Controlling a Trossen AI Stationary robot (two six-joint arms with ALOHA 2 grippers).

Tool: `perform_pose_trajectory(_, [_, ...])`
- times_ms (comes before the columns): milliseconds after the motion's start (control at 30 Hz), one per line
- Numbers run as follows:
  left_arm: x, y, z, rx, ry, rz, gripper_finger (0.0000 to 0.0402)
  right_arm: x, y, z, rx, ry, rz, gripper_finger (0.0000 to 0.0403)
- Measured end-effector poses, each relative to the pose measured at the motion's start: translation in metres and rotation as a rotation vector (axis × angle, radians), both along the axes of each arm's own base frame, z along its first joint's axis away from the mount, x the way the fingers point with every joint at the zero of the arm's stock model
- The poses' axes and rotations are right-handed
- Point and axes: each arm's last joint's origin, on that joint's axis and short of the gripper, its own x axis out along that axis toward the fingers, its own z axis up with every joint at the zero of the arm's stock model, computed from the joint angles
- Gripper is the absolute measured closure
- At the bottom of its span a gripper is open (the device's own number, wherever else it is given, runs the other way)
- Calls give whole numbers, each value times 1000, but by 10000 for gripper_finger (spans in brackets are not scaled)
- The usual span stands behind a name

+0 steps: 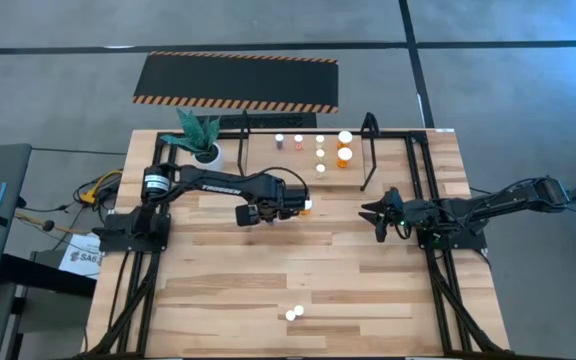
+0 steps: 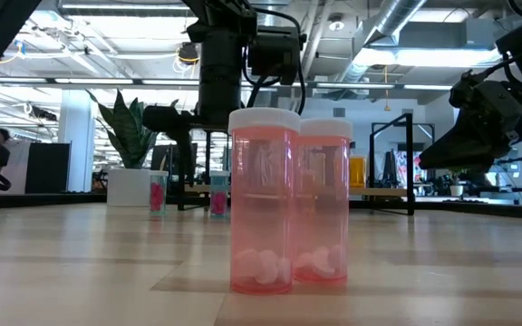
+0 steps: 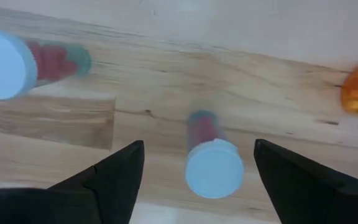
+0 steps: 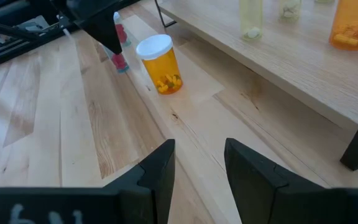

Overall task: Pick and place medicine bottles onto shelf by color
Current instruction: Put the blue pill bottle on the shelf

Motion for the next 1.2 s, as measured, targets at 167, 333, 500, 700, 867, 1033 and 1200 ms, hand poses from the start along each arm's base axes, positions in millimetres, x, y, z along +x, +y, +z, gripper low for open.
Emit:
perform_pose_trajectory(167, [0,-1,0,2,-5,17,157,0,0,0,0,0,0,241])
perform_pose_trajectory(333, [1,-1,0,3,-8,13,220,0,0,0,0,0,0,241])
perform_pose_trajectory(500, [0,-1,0,1,-4,11,263,0,0,0,0,0,0,241])
perform_pose_trajectory(700, [0,-1,0,1,-4,3,281,0,0,0,0,0,0,241])
perform_pose_trajectory(867, [0,-1,0,0,-4,2,289,0,0,0,0,0,0,241])
perform_pose_trajectory(1033, [0,-1,0,-13,-5,2,293,0,0,0,0,-1,-1,241])
perform_pose_trajectory(1200, [0,-1,0,-31,-7,-8,293,0,0,0,0,0,-1,241])
